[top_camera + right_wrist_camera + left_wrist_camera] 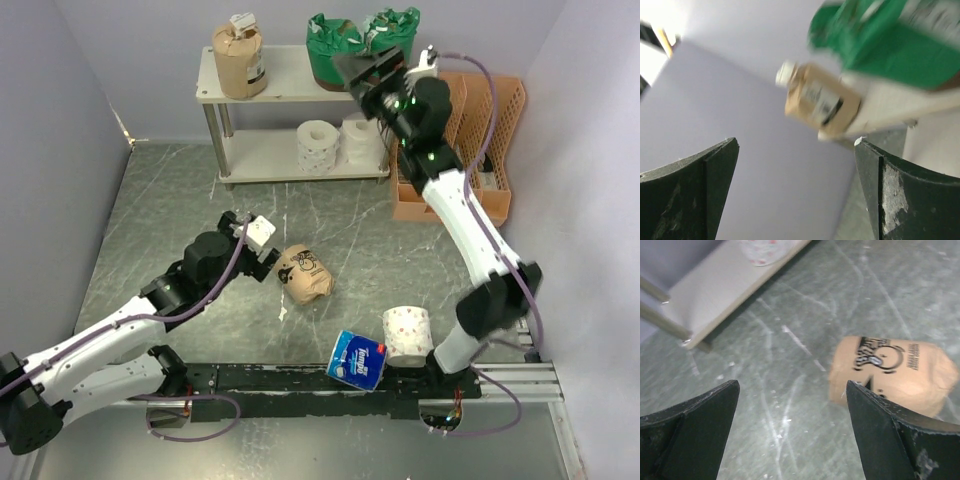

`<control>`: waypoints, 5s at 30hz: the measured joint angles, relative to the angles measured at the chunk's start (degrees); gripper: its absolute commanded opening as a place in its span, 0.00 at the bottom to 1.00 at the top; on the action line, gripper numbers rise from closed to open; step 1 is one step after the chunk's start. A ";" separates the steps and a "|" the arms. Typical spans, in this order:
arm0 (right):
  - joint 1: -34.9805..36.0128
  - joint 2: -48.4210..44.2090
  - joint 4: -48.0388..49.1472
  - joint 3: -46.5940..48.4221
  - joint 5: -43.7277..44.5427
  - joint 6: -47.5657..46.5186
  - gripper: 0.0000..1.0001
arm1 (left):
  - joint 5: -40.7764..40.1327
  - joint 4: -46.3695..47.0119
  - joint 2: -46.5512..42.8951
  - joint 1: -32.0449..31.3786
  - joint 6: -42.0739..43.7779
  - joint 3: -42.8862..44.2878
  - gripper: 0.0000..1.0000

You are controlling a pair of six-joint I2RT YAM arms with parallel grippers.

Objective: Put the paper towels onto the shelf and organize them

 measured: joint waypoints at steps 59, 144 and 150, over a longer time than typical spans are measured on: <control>8.39 -67.49 -11.10 -66.73 2.19 -36.74 1.00 | 69.99 -23.67 47.76 21.66 -14.19 25.14 0.07; 8.39 -57.44 -8.04 -60.65 9.07 -45.18 1.00 | 11.19 -7.06 65.48 15.19 43.28 93.46 0.25; 8.39 -56.54 -7.65 -60.13 9.03 -46.42 1.00 | 12.26 -6.62 65.48 15.04 42.99 93.81 0.40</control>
